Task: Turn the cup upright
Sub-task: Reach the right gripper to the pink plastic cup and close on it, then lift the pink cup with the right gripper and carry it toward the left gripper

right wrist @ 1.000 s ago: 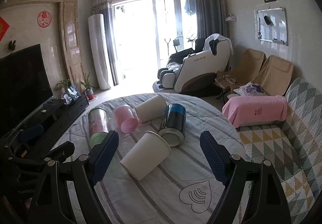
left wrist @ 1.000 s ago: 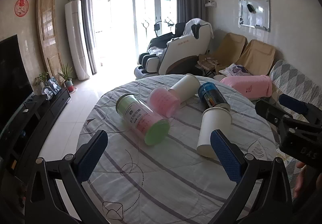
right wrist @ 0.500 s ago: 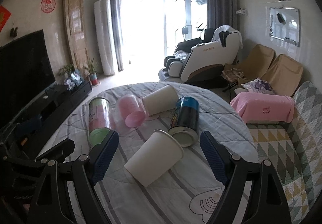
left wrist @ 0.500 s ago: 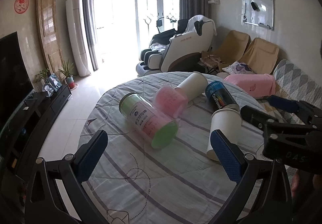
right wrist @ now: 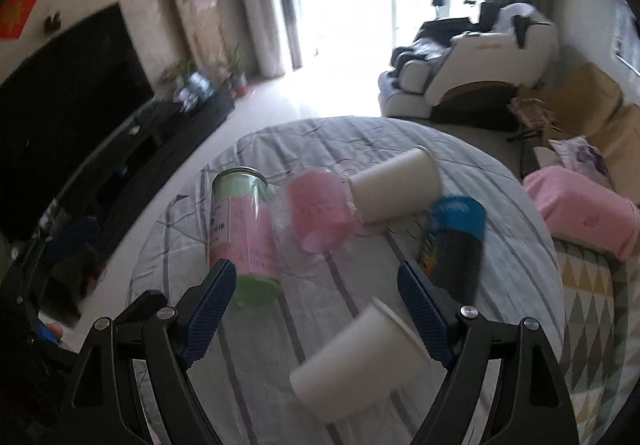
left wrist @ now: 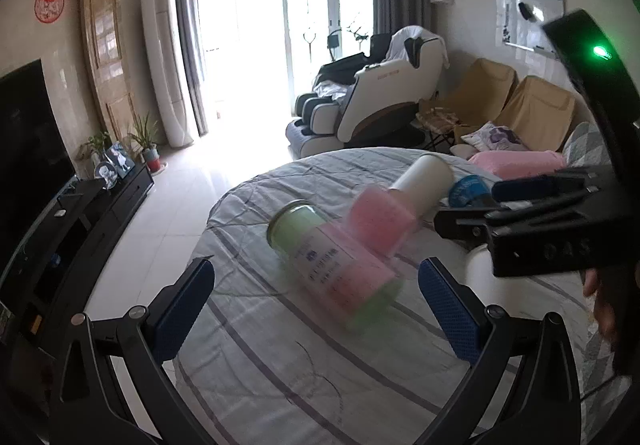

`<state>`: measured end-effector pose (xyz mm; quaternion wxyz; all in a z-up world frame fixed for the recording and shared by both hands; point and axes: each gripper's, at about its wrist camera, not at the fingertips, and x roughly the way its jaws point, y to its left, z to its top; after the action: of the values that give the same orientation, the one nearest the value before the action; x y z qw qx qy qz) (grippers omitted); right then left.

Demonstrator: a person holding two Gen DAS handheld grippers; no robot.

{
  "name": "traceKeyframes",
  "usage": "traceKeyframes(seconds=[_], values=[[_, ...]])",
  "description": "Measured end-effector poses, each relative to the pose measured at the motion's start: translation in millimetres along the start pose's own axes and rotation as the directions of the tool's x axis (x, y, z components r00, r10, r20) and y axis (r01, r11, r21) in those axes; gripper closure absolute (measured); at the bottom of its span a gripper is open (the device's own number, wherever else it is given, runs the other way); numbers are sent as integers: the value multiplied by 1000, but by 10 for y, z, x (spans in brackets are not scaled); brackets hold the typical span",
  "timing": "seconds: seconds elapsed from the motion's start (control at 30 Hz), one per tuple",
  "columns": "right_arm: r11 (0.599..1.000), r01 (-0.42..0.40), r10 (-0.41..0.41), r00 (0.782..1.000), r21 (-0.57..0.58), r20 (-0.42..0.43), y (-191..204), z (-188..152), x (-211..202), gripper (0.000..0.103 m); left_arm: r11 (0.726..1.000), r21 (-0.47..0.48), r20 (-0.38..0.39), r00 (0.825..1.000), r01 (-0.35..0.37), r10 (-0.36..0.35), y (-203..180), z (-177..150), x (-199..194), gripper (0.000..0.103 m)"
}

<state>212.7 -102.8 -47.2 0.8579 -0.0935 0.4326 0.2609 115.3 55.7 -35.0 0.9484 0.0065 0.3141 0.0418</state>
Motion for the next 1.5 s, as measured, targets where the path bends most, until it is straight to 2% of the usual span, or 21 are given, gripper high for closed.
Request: traceKeyframes(seconds=[0.1, 0.2, 0.43, 0.7, 0.83, 0.93, 1.1, 1.33, 1.5], values=[[1000, -28, 26, 996, -15, -84, -15, 195, 238, 19, 1000, -19, -67, 998, 11, -12, 136, 64, 242, 0], [998, -58, 56, 982, -6, -180, -42, 348, 514, 19, 999, -35, -106, 994, 15, -19, 251, 96, 413, 0], [995, -81, 58, 941, -55, -334, 64, 538, 979, 19, 998, -55, -150, 988, 33, -41, 432, 93, 672, 0], [990, -49, -11, 902, -128, -432, 44, 670, 1267, 20, 996, -74, -160, 985, 54, -65, 489, 72, 777, 0], [988, -41, -32, 888, -147, -459, 59, 633, 1347, 28, 995, -77, -165, 983, 67, -79, 460, 78, 812, 0], [987, -22, -54, 886, -159, -460, 73, 607, 1375, 37, 995, -69, -171, 982, 72, -82, 414, 70, 805, 0], [990, -26, -36, 899, -136, -436, 18, 573, 1248, 38, 995, -68, -171, 982, 70, -81, 397, 51, 750, 0], [998, -12, -12, 930, -62, -368, -13, 501, 695, 38, 996, -59, -163, 984, 63, -71, 386, 25, 507, 0], [999, -29, 39, 941, 33, -335, 92, 244, 264, 38, 994, -55, -158, 982, 93, -101, 316, -83, 206, 0]])
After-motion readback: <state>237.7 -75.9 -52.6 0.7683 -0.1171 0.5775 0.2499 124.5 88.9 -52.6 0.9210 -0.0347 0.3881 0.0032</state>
